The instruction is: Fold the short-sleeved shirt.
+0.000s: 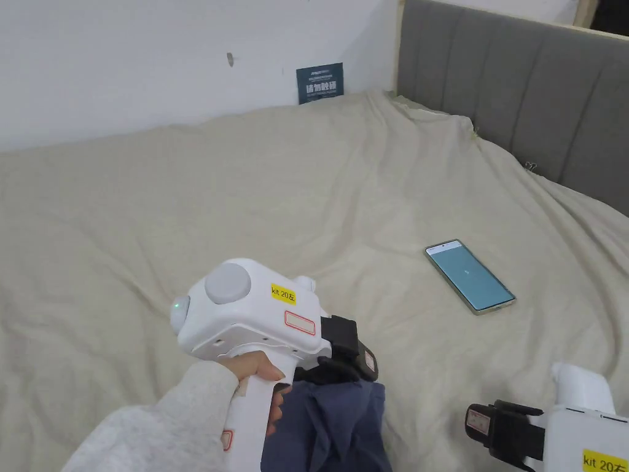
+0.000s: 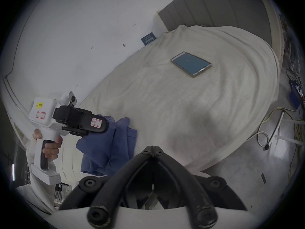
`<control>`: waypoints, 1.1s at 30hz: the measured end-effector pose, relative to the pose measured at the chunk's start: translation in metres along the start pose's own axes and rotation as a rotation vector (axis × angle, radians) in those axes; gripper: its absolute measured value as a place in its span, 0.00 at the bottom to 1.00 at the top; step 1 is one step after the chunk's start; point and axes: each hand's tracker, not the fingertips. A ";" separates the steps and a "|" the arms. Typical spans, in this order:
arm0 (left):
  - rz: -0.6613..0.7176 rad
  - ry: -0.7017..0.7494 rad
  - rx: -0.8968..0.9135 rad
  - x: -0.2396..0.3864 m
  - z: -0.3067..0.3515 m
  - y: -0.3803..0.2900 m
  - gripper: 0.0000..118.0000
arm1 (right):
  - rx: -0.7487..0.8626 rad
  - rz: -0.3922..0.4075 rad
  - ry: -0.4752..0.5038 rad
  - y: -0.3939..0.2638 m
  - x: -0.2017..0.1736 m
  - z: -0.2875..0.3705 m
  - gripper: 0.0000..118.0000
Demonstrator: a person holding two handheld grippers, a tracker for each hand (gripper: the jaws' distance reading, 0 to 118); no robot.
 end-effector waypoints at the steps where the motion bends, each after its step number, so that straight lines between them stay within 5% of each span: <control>1: 0.012 -0.048 0.003 -0.002 0.000 -0.001 0.31 | 0.003 -0.006 -0.004 0.000 0.003 0.001 0.00; 3: 0.051 -0.156 0.022 -0.002 0.003 -0.003 0.83 | 0.006 -0.016 -0.010 0.001 0.007 0.003 0.00; 4: 0.063 -0.182 0.028 -0.001 0.007 -0.005 0.97 | 0.009 -0.019 -0.015 0.001 0.006 0.003 0.00; 10: 0.045 -0.168 0.177 -0.005 0.068 -0.014 1.00 | 0.006 -0.012 -0.017 0.002 0.000 -0.001 0.00; 15: 0.100 -0.017 0.236 -0.028 0.104 -0.031 1.00 | -0.012 0.027 0.001 0.001 -0.014 -0.008 0.00; 16: 0.100 0.058 0.217 -0.033 0.105 -0.035 0.95 | -0.014 0.030 0.002 0.001 -0.016 -0.010 0.00; 17: 0.101 0.119 0.203 -0.036 0.103 -0.039 0.81 | -0.017 0.034 0.005 0.001 -0.018 -0.012 0.00; 19: 0.093 0.133 0.219 -0.042 0.094 -0.045 0.26 | -0.019 0.038 0.011 0.000 -0.022 -0.013 0.00; 20: 0.103 0.120 0.212 -0.045 0.088 -0.046 0.14 | -0.019 0.038 0.013 0.001 -0.022 -0.014 0.00; 33: -0.030 0.143 0.047 0.012 -0.029 -0.046 0.06 | -0.024 0.034 -0.042 0.005 -0.007 -0.012 0.00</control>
